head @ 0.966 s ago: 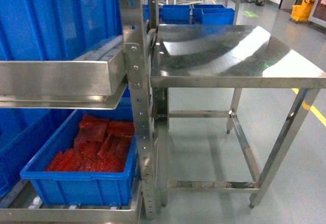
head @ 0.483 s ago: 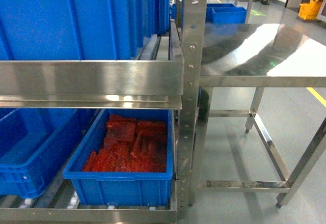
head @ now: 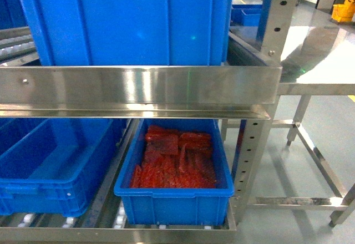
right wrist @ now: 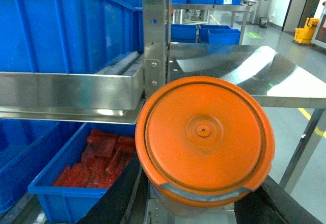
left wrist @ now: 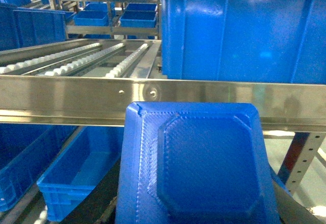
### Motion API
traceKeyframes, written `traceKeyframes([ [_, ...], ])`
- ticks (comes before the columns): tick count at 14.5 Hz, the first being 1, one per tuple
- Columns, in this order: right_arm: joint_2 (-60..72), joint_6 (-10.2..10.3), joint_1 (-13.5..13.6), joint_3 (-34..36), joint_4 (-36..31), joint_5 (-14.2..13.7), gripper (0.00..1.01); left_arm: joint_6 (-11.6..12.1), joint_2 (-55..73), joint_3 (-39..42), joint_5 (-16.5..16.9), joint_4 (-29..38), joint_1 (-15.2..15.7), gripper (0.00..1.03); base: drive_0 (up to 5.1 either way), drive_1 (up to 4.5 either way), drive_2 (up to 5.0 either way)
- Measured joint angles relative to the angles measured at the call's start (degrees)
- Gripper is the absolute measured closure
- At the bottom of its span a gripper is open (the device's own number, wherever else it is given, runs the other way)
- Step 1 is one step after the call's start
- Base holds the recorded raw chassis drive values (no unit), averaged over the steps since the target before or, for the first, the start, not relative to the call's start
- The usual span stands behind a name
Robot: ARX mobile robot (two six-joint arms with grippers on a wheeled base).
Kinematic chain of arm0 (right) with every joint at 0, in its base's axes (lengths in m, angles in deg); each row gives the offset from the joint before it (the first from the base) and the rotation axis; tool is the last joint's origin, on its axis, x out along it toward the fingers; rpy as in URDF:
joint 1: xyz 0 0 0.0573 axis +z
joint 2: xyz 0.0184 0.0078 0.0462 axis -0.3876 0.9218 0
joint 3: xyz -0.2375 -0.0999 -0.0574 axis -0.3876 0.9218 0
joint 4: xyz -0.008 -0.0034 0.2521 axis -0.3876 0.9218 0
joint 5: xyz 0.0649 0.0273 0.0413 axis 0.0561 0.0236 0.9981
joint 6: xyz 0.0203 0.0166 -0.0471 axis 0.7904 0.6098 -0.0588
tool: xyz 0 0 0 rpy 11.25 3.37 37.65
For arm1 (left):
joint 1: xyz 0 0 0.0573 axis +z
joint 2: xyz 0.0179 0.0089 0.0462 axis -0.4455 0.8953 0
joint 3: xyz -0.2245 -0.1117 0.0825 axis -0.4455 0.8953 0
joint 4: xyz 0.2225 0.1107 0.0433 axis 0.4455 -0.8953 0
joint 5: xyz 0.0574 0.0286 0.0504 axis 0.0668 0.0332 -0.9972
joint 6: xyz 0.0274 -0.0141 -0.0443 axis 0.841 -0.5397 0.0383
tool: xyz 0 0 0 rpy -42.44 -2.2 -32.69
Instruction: Sort blue parts and orange caps into right shelf containers
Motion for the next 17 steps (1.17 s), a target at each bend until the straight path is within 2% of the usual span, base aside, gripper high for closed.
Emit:
traceKeyframes([
  [17, 0.0, 0.0, 0.0, 0.0, -0.1, 0.0, 0.60, 0.0, 0.0, 0.0, 0.0, 0.0, 0.0, 0.60, -5.1, 2.38, 2.4],
])
